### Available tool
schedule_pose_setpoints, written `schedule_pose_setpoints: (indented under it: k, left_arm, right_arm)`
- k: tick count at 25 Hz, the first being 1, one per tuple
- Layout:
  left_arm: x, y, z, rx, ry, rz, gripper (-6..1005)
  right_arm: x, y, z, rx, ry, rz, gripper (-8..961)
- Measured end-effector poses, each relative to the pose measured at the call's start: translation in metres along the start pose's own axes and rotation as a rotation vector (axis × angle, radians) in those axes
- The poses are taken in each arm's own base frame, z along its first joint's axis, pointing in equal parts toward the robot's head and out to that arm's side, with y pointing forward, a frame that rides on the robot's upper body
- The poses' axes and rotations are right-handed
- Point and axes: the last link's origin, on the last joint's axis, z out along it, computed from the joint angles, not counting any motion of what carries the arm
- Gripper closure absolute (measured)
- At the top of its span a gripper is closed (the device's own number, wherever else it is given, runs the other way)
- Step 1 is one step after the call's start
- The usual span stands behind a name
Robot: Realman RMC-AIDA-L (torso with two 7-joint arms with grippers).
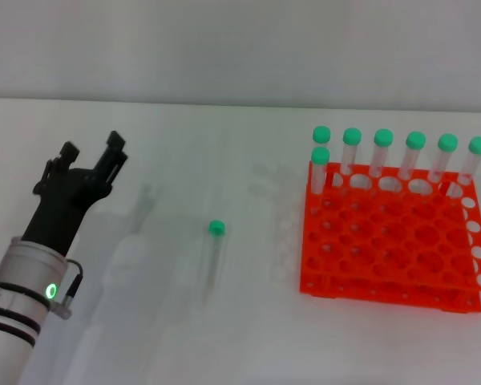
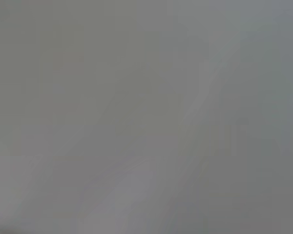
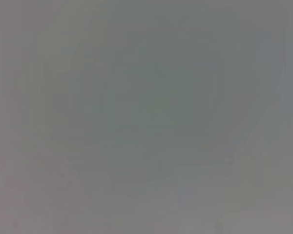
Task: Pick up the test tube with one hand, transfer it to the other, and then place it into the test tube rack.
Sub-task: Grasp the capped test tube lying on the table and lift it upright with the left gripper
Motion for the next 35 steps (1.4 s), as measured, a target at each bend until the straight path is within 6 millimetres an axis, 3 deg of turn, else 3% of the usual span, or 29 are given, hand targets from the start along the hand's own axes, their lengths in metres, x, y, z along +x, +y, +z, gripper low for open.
schedule_pose_setpoints:
  k: [4, 8, 16, 21, 29, 35]
  left_arm:
    - [-0.001, -0.005, -0.002, 0.032, -0.006, -0.154, 127]
    - [0.007, -0.004, 0.005, -0.007, 0.01, -0.146, 129]
    - [0.048, -0.025, 0.049, -0.165, -0.092, -0.203, 133]
    - [0.093, -0.038, 0.087, -0.249, -0.27, -0.265, 136]
    - [0.161, -0.02, 0.129, -0.253, -0.666, -0.202, 139]
    - [0.175, 0.001, 0.141, -0.089, -0.974, -0.134, 149]
  right_arm:
    - [0.001, -0.001, -0.001, 0.002, 0.002, 0.0, 96]
    - [0.001, -0.001, -0.001, 0.003, 0.002, 0.0, 96]
    - [-0.001, 0.003, 0.002, -0.013, -0.006, -0.004, 97]
    - [-0.004, 0.001, 0.003, -0.008, -0.015, -0.009, 97]
    - [-0.009, 0.003, 0.009, -0.018, -0.029, -0.019, 97]
    - [-0.011, 0.003, 0.012, -0.018, -0.038, -0.02, 98]
